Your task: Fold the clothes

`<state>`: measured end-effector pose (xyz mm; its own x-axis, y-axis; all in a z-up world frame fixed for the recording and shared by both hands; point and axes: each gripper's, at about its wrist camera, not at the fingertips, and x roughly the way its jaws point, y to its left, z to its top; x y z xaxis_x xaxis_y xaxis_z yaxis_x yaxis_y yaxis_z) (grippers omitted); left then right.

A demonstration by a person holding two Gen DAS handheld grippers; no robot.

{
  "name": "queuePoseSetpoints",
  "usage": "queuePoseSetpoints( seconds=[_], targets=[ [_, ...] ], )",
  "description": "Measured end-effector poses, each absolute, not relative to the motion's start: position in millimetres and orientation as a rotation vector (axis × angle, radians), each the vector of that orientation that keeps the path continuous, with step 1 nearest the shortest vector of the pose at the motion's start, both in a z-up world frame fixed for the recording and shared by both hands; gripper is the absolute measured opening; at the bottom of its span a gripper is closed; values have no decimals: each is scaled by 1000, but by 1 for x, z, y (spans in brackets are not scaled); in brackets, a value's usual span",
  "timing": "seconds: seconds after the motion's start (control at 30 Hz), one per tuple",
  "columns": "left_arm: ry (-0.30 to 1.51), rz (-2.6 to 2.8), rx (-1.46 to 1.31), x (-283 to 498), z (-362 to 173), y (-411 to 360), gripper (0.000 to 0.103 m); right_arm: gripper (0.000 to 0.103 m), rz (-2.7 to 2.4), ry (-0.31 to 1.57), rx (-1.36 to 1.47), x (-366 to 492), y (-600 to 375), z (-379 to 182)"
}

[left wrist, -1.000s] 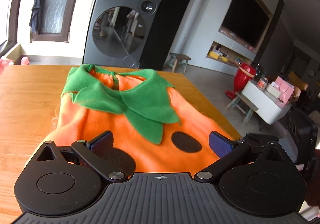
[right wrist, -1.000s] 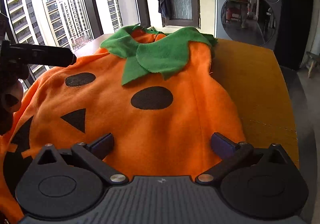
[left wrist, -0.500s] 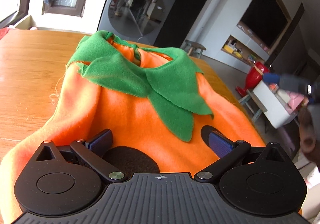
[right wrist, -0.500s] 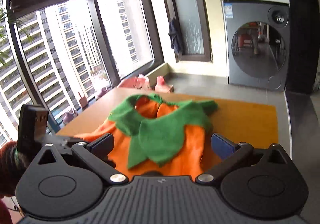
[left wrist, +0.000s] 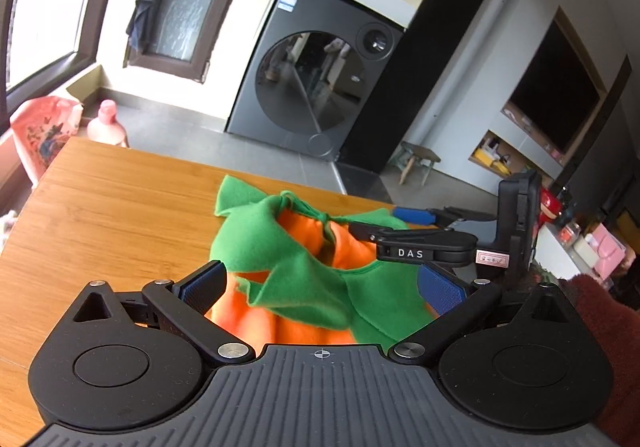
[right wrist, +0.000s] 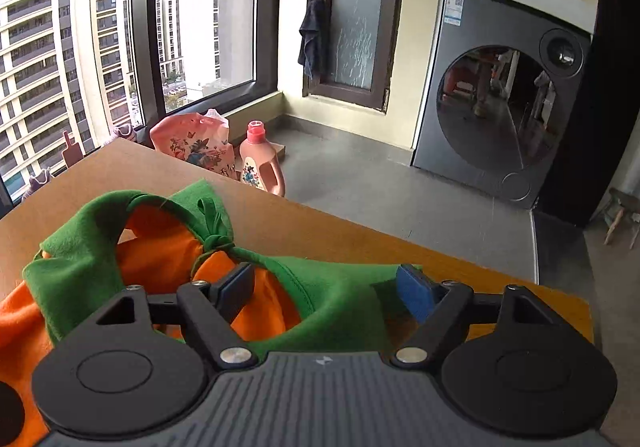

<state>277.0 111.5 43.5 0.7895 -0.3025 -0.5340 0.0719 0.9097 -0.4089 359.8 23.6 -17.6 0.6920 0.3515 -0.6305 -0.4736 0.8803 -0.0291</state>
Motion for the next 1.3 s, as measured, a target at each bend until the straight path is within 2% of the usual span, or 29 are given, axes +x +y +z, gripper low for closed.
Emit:
queuePoseSetpoints(
  seconds=[0.07,0.1,0.17,0.27,0.43,0.63,0.73,0.9,1.0,1.07,1.3],
  targets=[
    [637,-192,-388,277,41,116,103,46,491,704,-135,368,19,-25],
    [637,-187,-396,278,41,119,103,42,512,721,-101,370,16,-27],
    [623,-180,-413,278,41,124,103,22,530,704,-81,359,11,-22],
    [566,-182,-451,274,50,132,103,15,568,650,-71,329,4,-1],
    [473,-239,-482,274,73,126,103,14,653,590,-33,265,-15,34],
    [437,-434,-398,277,92,73,103,14,686,640,-139,213,-12,19],
    [480,-493,-361,284,81,53,103,14,683,675,-183,196,-10,4],
    [692,-437,-366,297,25,49,103,15,648,683,-208,181,-17,-8],
    [787,-379,-359,293,-2,57,103,24,650,654,-195,173,-29,3],
    [802,-369,-350,288,-11,61,103,38,649,616,-168,170,-37,16],
    [793,-354,-254,280,-13,53,103,42,662,481,108,177,-62,51]
  ],
)
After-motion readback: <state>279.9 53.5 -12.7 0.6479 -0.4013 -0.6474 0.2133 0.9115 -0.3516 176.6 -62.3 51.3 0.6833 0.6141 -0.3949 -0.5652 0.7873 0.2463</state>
